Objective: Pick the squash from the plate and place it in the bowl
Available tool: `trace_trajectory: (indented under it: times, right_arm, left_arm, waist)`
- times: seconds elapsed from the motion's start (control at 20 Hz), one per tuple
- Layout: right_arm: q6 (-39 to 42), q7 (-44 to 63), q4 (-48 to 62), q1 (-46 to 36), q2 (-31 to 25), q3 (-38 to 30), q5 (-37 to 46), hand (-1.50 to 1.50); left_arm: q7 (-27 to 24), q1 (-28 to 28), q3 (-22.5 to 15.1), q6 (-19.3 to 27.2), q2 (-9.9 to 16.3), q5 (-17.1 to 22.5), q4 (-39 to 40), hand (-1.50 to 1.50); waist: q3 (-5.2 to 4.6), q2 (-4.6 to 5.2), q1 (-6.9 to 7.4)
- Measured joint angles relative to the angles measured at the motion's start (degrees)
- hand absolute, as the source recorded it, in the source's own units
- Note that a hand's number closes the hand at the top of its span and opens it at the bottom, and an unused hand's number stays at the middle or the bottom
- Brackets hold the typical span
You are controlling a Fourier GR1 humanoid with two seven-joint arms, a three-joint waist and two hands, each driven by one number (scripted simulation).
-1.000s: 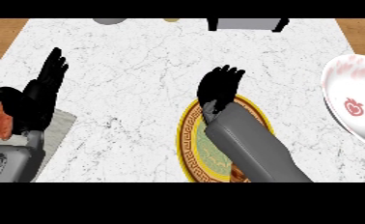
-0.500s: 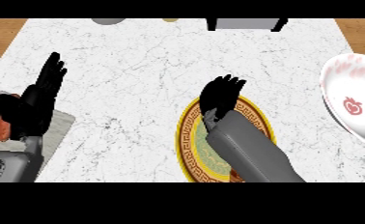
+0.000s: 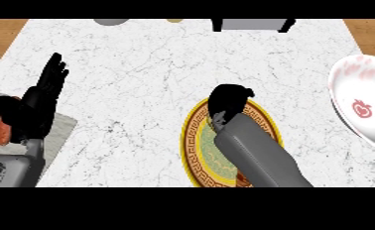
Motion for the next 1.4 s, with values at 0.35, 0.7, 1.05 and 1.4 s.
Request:
trace_trajectory:
  times: [0.35,0.7,1.05,1.4]
  right_arm:
    - [-2.03,-3.38,2.59,-0.57,0.03,-0.57,0.67,1.5]
    - [-5.41,-5.68,6.12,-2.37,0.13,-0.28,3.15,1.5]
    - [-10.33,-24.85,-10.63,7.85,-7.49,-0.51,-0.83,1.5]
    - [-15.11,-38.14,-32.63,21.63,-21.59,-3.3,-4.4,1.5]
  left_arm:
    - [1.07,0.83,0.91,-0.42,-0.78,-1.05,-1.67,0.0]
    - [0.58,0.29,2.26,-1.88,-1.42,-1.54,-0.05,0.0]
    - [1.15,2.11,3.79,-1.68,-1.26,-1.53,-1.19,0.0]
    - [1.39,3.83,4.53,-1.7,-1.25,-1.62,-2.58,0.0]
  waist:
    - [-0.19,-0.48,-0.21]
    - [-0.33,-0.78,-0.3]
    - [0.05,-0.87,-2.5]
    - [0.08,-0.62,-3.15]
